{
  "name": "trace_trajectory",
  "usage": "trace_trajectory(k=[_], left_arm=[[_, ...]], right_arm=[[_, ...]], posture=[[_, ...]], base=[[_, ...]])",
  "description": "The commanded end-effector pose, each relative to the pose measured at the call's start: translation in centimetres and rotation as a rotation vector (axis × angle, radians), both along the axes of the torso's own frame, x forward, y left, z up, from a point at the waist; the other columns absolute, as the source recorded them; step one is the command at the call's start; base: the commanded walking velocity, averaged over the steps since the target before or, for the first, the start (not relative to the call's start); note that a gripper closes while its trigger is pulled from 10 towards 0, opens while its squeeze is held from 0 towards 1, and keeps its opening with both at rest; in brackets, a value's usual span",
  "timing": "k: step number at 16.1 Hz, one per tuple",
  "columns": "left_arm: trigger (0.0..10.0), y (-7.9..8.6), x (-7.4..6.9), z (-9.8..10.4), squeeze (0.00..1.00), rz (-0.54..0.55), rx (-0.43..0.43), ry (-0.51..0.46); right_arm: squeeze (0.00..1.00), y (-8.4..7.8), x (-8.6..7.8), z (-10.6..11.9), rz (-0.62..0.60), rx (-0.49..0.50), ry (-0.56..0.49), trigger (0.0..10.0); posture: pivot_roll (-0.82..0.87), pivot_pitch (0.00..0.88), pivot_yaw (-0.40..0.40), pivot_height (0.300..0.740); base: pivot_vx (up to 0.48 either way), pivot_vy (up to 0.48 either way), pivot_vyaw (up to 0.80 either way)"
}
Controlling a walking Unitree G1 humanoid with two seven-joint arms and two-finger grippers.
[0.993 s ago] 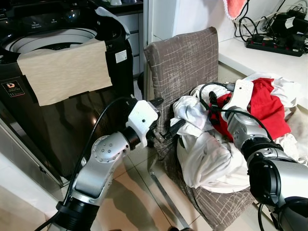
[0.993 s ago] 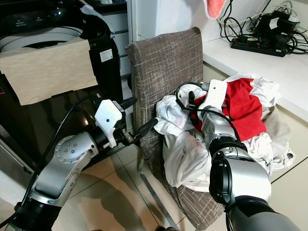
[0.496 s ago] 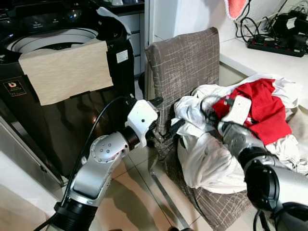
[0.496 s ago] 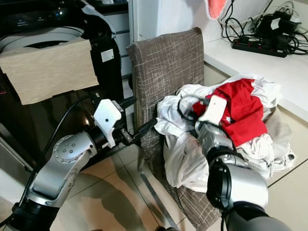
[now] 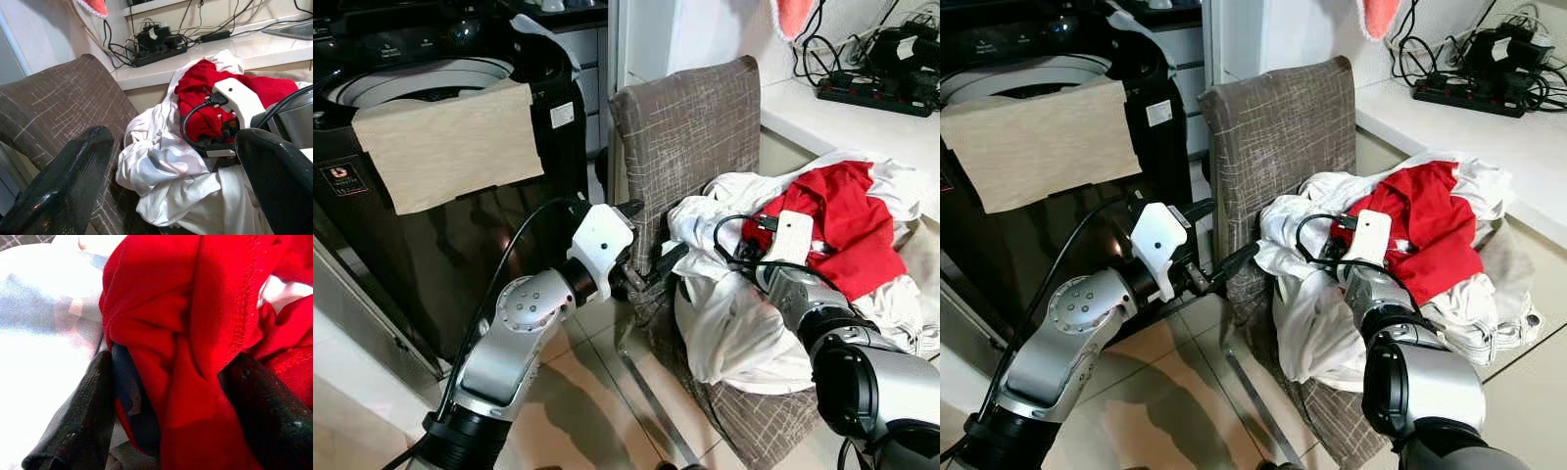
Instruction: Clothes washing
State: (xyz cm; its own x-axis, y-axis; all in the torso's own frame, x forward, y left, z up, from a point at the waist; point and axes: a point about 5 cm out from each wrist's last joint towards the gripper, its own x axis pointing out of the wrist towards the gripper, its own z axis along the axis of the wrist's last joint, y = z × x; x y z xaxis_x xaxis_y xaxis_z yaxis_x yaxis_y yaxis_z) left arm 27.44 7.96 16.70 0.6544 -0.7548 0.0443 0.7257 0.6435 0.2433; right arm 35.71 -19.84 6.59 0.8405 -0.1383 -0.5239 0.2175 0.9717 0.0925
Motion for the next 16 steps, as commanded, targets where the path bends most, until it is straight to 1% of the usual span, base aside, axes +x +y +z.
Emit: trace_trajectory(k=[1,2,4,6,7,8,9,10,11,12,13,16], left_arm=[[10.0,-0.2,0.0,0.2,0.00,-0.005,0.011,-0.008],[10.0,-0.2,0.0,0.2,0.00,-0.005,0.014,-0.008],[10.0,-0.2,0.0,0.2,0.00,-0.006,0.015,-0.008],[10.0,-0.3,0.0,0.1,0.00,-0.002,0.018,-0.009],[10.0,-0.3,-0.1,0.0,0.00,0.001,0.021,-0.009],[10.0,-0.3,-0.3,-0.1,0.00,-0.010,0.010,0.000],[10.0,-0.4,-0.7,-0.4,0.00,-0.047,0.002,0.013],[10.0,-0.1,-0.9,-0.6,0.00,-0.085,0.019,0.020],[10.0,0.2,-0.9,-0.7,0.00,-0.096,0.042,0.016],[10.0,0.7,-0.6,-0.4,0.00,-0.091,0.055,0.006],[10.0,0.7,-0.4,0.0,0.00,-0.084,0.046,-0.003],[10.0,-0.1,-0.5,-0.2,0.00,-0.081,0.027,-0.003]], right_arm=[[0.00,0.0,-0.4,-0.5,0.002,-0.010,0.032,0.0],[0.00,0.3,-0.1,-0.2,0.027,-0.011,0.007,0.0],[0.00,0.5,0.1,0.1,0.037,-0.009,-0.005,0.0],[0.00,0.4,0.2,0.2,0.029,-0.029,-0.015,0.0],[0.00,0.4,0.2,0.3,0.027,-0.024,-0.020,0.0],[0.00,0.6,0.5,0.6,0.049,-0.036,-0.047,0.0],[0.00,0.7,0.8,1.1,0.071,-0.044,-0.079,0.0],[0.00,0.7,1.0,1.5,0.078,-0.044,-0.098,0.0],[0.00,0.7,1.1,1.7,0.081,-0.048,-0.107,0.0],[0.00,0.6,1.3,2.1,0.086,-0.056,-0.125,0.0],[0.00,0.6,1.4,2.3,0.101,-0.074,-0.133,0.0],[0.00,0.4,1.3,2.1,0.087,-0.061,-0.123,0.0]], posture=[[0.06,0.007,-0.017,0.740],[0.06,0.008,-0.016,0.740],[0.06,0.007,-0.015,0.740],[0.07,0.007,-0.017,0.740],[0.07,0.008,-0.018,0.740],[0.07,0.010,-0.020,0.740],[0.07,0.014,-0.024,0.740],[0.07,0.014,-0.026,0.740],[0.07,0.014,-0.026,0.740],[0.06,0.012,-0.024,0.740],[0.06,0.005,-0.022,0.740],[0.06,0.002,-0.028,0.740]], base=[[0.000,0.000,0.00],[0.000,0.000,0.00],[0.000,0.000,0.00],[0.000,0.000,0.00],[0.000,0.000,0.00],[0.000,0.000,0.00],[0.000,0.000,0.00],[0.000,0.000,0.00],[0.000,0.000,0.00],[0.000,0.000,0.00],[0.000,0.000,0.00],[0.000,0.000,0.00]])
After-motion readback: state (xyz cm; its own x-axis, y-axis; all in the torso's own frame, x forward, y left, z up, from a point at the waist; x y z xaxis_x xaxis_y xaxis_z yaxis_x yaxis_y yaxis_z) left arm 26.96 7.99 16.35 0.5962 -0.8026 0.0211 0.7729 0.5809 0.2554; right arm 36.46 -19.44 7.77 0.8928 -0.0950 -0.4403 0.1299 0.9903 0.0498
